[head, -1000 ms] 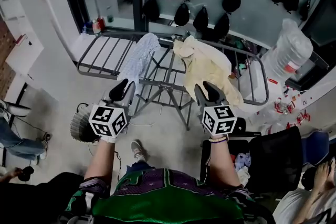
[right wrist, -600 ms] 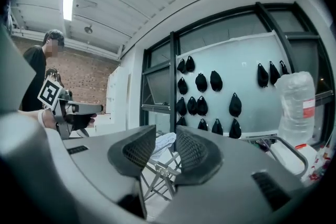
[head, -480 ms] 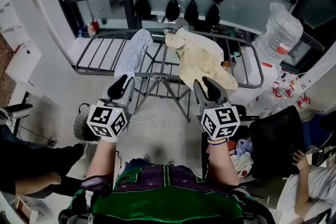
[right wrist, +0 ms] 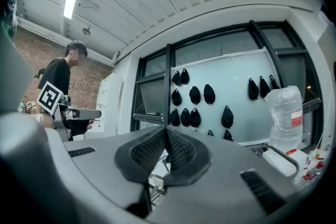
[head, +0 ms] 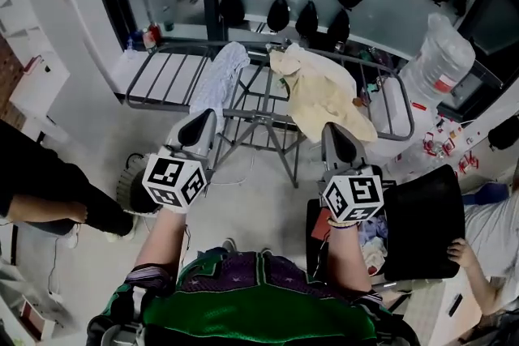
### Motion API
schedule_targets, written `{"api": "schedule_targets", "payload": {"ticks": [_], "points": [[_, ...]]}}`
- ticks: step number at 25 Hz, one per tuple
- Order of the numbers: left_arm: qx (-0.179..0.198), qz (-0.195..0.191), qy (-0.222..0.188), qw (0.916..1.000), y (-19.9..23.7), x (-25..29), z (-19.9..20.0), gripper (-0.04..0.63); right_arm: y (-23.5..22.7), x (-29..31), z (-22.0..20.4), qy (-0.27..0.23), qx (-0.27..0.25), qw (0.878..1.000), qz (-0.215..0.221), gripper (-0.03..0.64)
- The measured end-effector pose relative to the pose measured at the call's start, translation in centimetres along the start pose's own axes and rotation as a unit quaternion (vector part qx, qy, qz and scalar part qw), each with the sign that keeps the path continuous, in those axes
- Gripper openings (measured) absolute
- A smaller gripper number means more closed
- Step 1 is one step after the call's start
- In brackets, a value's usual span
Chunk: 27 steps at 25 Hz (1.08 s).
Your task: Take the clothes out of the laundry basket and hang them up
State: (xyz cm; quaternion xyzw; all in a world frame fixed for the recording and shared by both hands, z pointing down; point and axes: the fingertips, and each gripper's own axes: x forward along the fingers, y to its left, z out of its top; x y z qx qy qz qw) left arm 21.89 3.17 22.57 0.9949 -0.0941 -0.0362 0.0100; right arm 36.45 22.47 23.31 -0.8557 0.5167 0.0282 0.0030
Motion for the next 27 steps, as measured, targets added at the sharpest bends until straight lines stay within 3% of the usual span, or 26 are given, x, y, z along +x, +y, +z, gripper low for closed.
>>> {"api": "schedule_targets", "payload": {"ticks": [27], "points": [[0.013, -0.012, -0.008, 0.9998, 1.1, 0.1, 0.7, 0.018, 0.6, 1.4, 0.4, 0.005, -0.003, 1.0, -0.014, 0.0]]}}
